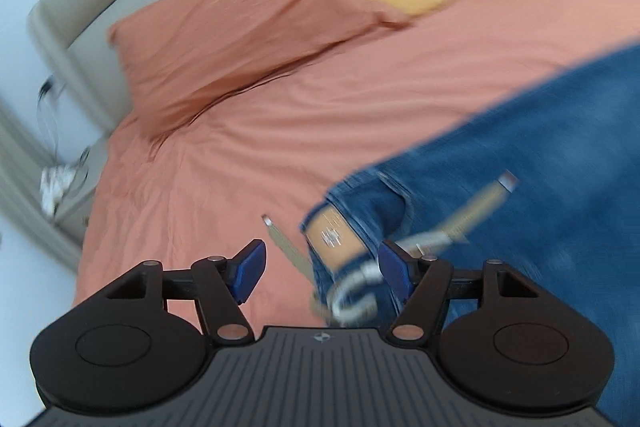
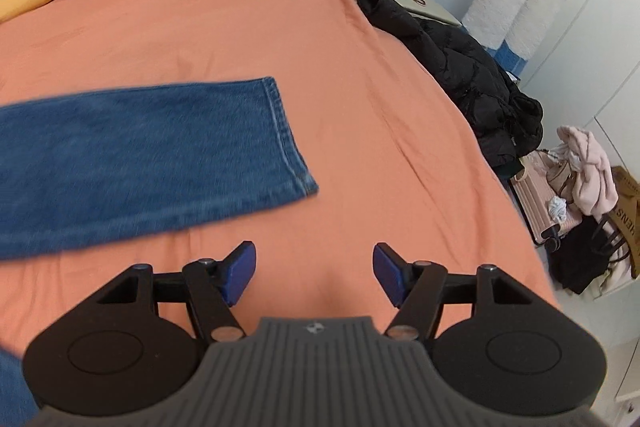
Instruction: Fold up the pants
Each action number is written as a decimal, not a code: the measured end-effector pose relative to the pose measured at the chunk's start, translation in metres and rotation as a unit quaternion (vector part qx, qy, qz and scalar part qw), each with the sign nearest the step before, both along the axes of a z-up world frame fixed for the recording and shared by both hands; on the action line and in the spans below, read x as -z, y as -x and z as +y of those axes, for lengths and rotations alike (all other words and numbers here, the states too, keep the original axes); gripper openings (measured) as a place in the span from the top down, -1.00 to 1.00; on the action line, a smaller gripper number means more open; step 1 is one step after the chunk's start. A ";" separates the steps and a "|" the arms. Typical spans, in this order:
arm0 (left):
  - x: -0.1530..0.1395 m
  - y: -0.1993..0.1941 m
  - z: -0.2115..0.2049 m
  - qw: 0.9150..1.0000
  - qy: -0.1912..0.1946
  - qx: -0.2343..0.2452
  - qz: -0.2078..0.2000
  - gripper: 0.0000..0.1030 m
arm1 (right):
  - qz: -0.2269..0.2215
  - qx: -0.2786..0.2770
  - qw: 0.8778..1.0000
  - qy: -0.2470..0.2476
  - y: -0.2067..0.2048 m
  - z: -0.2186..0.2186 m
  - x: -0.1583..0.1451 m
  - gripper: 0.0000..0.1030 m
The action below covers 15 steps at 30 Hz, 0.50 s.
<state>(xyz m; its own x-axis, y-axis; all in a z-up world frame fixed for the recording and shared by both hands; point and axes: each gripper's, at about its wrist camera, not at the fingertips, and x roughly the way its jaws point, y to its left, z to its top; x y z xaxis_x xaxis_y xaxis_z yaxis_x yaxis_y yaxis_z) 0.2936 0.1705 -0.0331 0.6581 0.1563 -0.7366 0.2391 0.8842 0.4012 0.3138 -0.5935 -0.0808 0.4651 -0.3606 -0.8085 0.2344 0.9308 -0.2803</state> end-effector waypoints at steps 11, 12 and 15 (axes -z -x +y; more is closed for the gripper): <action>0.040 0.145 -0.052 0.960 -0.125 0.218 0.121 -0.48 | 0.051 -0.045 0.997 0.031 0.150 0.002 -0.055 0.08; 0.050 0.154 -0.058 0.954 -0.136 0.233 0.132 -0.48 | 0.056 -0.047 0.997 0.032 0.163 0.001 -0.056 0.08; 0.079 0.176 -0.067 0.936 -0.159 0.271 0.161 -0.48 | 0.075 -0.052 0.995 0.043 0.199 -0.001 -0.063 0.13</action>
<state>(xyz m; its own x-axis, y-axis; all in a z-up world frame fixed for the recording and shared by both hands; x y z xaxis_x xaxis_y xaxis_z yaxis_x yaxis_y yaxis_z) 0.1180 0.1032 -0.1119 0.4554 0.1082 -0.8837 0.7720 0.4464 0.4525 0.1145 -0.5944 -0.0179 0.3796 -0.3874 -0.8401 0.0869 0.9190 -0.3845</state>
